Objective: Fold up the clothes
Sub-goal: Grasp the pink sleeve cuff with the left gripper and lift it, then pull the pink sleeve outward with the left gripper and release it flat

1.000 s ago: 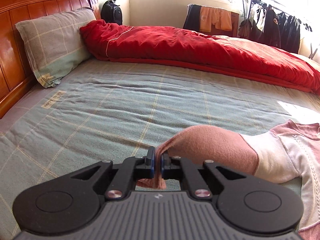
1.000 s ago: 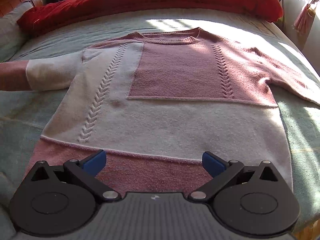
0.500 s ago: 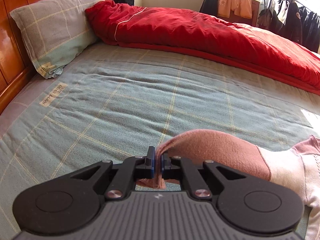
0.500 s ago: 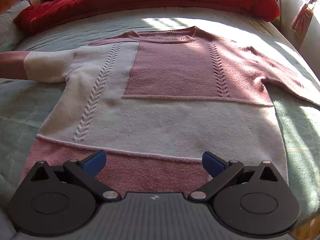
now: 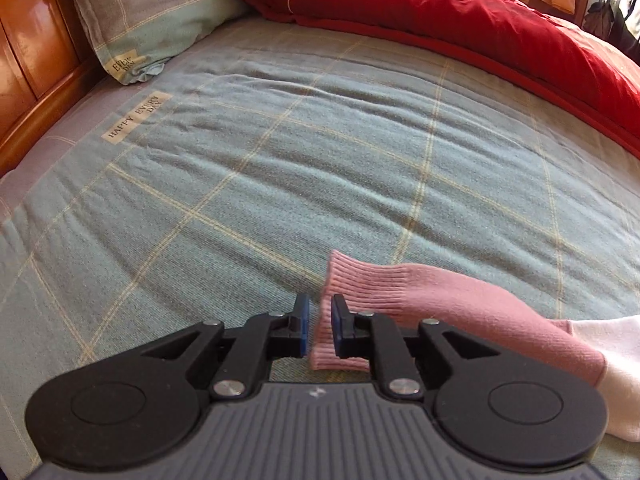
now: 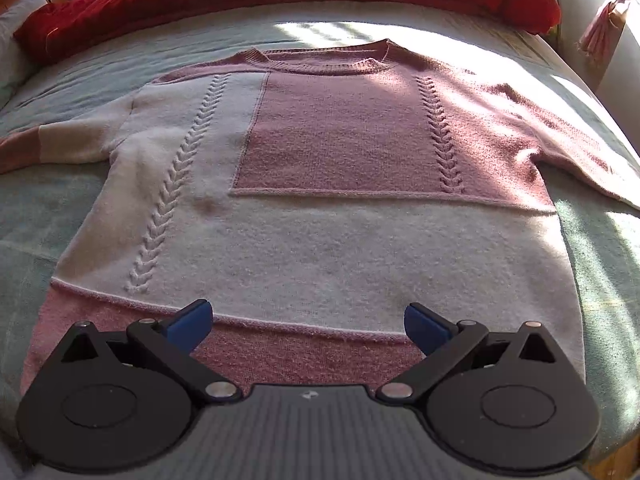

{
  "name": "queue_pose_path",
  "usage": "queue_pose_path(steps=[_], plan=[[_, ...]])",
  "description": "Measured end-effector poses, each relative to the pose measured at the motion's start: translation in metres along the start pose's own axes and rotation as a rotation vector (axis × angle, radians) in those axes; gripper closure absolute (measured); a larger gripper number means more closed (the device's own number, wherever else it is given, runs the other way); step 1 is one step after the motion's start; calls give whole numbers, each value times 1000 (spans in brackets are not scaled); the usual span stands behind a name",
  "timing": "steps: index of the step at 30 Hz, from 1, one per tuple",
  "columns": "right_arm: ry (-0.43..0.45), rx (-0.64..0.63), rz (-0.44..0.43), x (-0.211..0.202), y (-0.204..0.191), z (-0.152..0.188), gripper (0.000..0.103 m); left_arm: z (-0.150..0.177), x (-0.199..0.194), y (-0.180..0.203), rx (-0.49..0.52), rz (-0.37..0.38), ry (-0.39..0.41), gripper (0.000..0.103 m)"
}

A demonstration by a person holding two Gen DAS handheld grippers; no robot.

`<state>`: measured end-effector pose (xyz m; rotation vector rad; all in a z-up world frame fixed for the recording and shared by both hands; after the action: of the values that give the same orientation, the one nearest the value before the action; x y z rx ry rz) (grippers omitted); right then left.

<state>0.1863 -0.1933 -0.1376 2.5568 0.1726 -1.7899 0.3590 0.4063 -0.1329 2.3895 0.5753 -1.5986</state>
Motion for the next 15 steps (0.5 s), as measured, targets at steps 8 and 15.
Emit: queue_pose_path(steps=[8, 15], plan=[[7, -6, -17, 0, -7, -2, 0, 13, -10, -6, -85, 170, -38, 72], [17, -13, -18, -5, -11, 0, 0, 31, 11, -1, -278, 361, -136, 69]])
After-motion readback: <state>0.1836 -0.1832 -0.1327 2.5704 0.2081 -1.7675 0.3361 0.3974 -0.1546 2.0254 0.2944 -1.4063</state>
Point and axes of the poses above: each gripper's, at about its wrist camera, not at the fingertips, and x roughly the way its jaws point, y to its right, z to its underside, the point moved 1 cm from there along x, roughly the way its jaws point, and after that the axes turned 9 degrees about -y, right-handed, at the moved point
